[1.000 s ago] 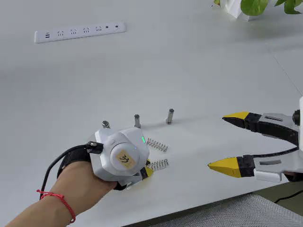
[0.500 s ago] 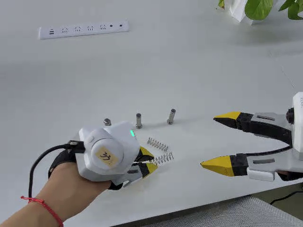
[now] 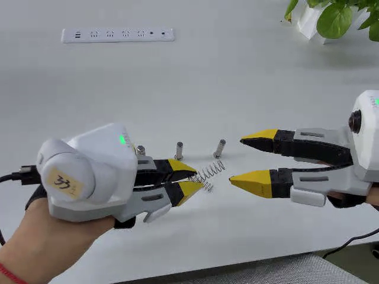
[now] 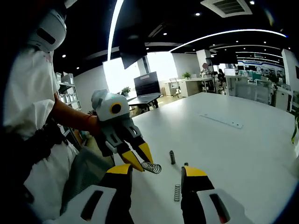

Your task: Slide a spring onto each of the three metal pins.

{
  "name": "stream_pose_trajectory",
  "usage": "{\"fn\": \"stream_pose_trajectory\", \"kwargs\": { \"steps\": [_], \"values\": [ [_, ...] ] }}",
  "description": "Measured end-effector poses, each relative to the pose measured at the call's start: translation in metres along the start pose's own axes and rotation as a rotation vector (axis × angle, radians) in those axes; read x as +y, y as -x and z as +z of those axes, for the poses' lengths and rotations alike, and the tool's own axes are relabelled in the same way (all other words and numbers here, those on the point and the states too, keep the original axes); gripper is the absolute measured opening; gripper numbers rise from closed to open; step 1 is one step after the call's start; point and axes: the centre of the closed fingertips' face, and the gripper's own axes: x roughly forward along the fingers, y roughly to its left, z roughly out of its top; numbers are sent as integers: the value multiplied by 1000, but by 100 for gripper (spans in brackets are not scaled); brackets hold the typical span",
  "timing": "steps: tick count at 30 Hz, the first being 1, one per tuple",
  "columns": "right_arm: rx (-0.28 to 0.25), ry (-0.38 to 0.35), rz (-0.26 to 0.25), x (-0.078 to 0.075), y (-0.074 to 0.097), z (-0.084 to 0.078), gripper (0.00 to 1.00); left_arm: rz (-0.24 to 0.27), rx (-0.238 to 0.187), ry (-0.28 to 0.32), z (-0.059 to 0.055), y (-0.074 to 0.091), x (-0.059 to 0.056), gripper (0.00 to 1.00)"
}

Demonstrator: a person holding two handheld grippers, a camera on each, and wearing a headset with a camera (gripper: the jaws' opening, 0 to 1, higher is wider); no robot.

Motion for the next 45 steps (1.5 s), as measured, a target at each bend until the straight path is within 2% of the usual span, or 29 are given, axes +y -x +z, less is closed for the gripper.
{"fn": "stream_pose_trajectory", "kwargs": {
  "steps": [4, 8, 12, 14, 20, 23, 29, 45],
  "values": [
    [-26, -18, 19, 3, -6, 11, 35, 9, -59, 18, 15, 8, -1, 7],
    [-100, -88, 36, 5, -9, 27, 29, 20, -119, 44, 29, 15, -1, 7],
    [-137, -117, 51, 4, -9, 35, 22, 22, -150, 59, 35, 18, -2, 7],
    [-171, -153, 69, 7, -9, 43, 18, 23, -164, 64, 38, 19, -2, 7],
    [-186, -172, 81, 10, -11, 46, 12, 21, -201, 80, 46, 21, -1, 7],
    [-201, -183, 89, 12, -11, 49, 8, 22, -205, 82, 46, 21, -1, 7],
    [-195, -173, 85, 14, -12, 50, 7, 19, -207, 84, 46, 21, -2, 7],
    [-124, -72, 92, 23, -14, 50, 6, 3, -194, 84, 42, 18, -7, 7]
  ]
}}
